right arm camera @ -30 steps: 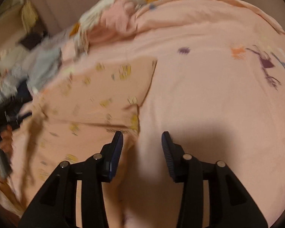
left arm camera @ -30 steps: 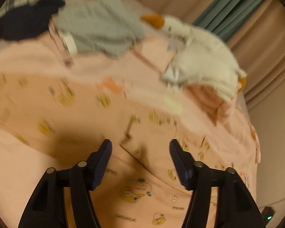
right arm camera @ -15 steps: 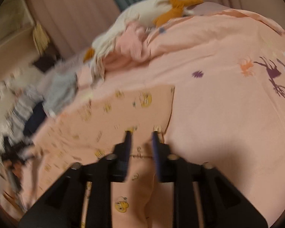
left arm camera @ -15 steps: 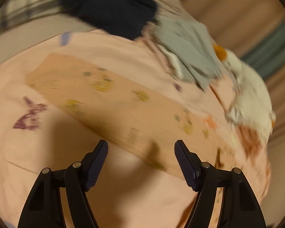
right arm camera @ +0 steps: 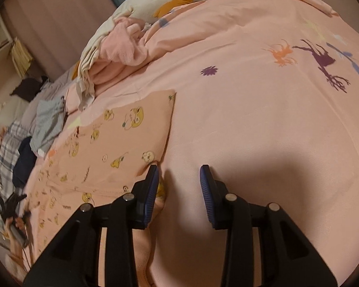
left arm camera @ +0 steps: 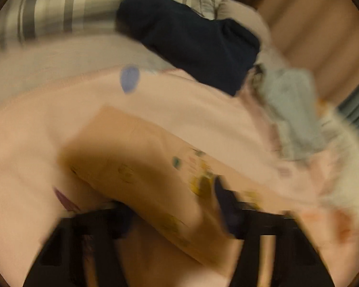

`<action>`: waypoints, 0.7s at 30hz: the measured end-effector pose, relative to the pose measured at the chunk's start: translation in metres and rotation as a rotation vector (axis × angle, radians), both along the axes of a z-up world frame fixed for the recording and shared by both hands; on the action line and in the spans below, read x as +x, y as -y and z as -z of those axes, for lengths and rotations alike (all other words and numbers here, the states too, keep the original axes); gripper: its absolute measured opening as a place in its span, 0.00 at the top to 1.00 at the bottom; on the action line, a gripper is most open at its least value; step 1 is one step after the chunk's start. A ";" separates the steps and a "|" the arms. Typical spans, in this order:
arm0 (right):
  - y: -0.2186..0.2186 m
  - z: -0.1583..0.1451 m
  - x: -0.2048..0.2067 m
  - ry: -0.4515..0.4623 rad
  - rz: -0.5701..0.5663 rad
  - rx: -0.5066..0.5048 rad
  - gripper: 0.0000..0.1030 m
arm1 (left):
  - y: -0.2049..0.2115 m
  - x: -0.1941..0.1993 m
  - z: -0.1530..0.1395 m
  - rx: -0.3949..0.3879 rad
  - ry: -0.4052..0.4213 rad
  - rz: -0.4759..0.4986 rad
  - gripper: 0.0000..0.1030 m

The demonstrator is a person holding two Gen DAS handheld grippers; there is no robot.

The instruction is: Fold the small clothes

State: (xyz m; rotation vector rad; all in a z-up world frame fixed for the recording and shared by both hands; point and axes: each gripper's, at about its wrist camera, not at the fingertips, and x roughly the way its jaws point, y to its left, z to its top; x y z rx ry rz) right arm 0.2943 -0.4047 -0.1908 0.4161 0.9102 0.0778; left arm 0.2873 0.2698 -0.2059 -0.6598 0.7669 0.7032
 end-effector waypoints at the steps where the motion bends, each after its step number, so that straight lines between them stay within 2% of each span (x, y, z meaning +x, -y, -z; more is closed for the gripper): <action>1: -0.004 0.000 0.000 0.002 -0.015 -0.020 0.64 | 0.004 0.007 -0.001 0.035 -0.035 0.008 0.85; 3: -0.004 0.000 0.002 0.005 -0.024 -0.038 0.64 | 0.017 0.023 -0.009 0.069 -0.063 0.089 0.96; 5: -0.003 0.001 0.003 0.004 -0.022 -0.029 0.64 | 0.042 0.036 -0.029 0.123 -0.020 0.187 0.97; 7: -0.002 0.002 0.004 0.002 -0.017 -0.016 0.64 | 0.089 0.054 -0.059 0.229 0.034 0.319 0.97; 8: -0.001 0.002 0.005 0.000 -0.016 -0.013 0.64 | 0.118 0.060 -0.073 0.265 0.072 0.409 0.97; 9: -0.002 0.002 0.005 0.000 -0.019 -0.015 0.64 | 0.162 0.066 -0.089 0.290 0.131 0.542 0.97; 10: -0.003 0.002 0.005 0.001 -0.022 -0.017 0.64 | 0.190 0.066 -0.097 0.288 0.163 0.624 0.97; 12: -0.003 0.001 0.004 0.001 -0.026 -0.013 0.64 | 0.261 0.066 -0.106 0.231 0.209 0.842 0.96; 13: -0.001 0.001 0.004 0.001 -0.027 -0.002 0.64 | 0.299 0.065 -0.104 0.181 0.193 0.957 0.89; 15: 0.001 0.002 0.004 -0.001 -0.028 0.014 0.63 | 0.336 0.069 -0.097 0.084 0.139 1.086 0.75; 17: 0.005 0.003 0.004 -0.002 -0.028 0.046 0.62 | 0.352 0.068 -0.090 -0.010 0.109 1.130 0.69; 19: 0.007 0.003 0.004 -0.004 -0.028 0.071 0.60 | 0.346 0.060 -0.096 -0.034 0.138 1.103 0.65; 20: 0.008 0.004 0.004 -0.005 -0.031 0.083 0.58 | 0.338 0.055 -0.101 -0.021 0.152 1.074 0.60; 21: 0.007 0.004 0.005 -0.003 -0.036 0.089 0.56 | 0.325 0.046 -0.108 0.006 0.164 1.034 0.45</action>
